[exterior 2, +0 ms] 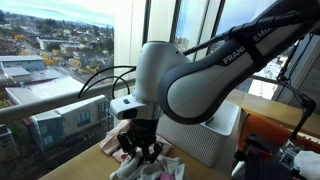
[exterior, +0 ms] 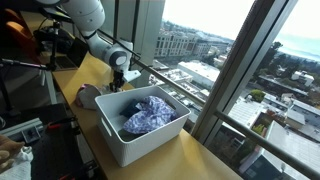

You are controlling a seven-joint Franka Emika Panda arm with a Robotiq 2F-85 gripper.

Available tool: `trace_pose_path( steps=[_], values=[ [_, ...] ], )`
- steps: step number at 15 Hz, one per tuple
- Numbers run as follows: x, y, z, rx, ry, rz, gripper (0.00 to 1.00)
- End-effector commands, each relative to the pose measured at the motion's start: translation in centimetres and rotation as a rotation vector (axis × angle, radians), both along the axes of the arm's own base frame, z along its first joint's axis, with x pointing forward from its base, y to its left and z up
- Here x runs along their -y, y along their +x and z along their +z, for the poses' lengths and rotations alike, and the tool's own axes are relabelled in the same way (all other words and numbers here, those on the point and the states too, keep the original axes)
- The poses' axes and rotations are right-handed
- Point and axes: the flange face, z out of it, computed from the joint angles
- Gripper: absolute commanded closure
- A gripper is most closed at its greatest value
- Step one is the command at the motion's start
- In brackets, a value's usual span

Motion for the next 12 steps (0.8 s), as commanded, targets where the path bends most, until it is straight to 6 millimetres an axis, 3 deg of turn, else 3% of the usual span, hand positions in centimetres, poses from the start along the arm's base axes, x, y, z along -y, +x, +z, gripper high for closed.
trace_pose_path(
  steps=[1, 8, 12],
  values=[
    [-1.4, 0.5, 3.7, 0.051, 0.003, 0.015, 0.95],
    [-1.9, 1.0, 9.5, 0.137, 0.027, 0.025, 0.95],
    [-1.8, 0.5, 14.0, 0.205, 0.046, 0.027, 0.95]
  ],
)
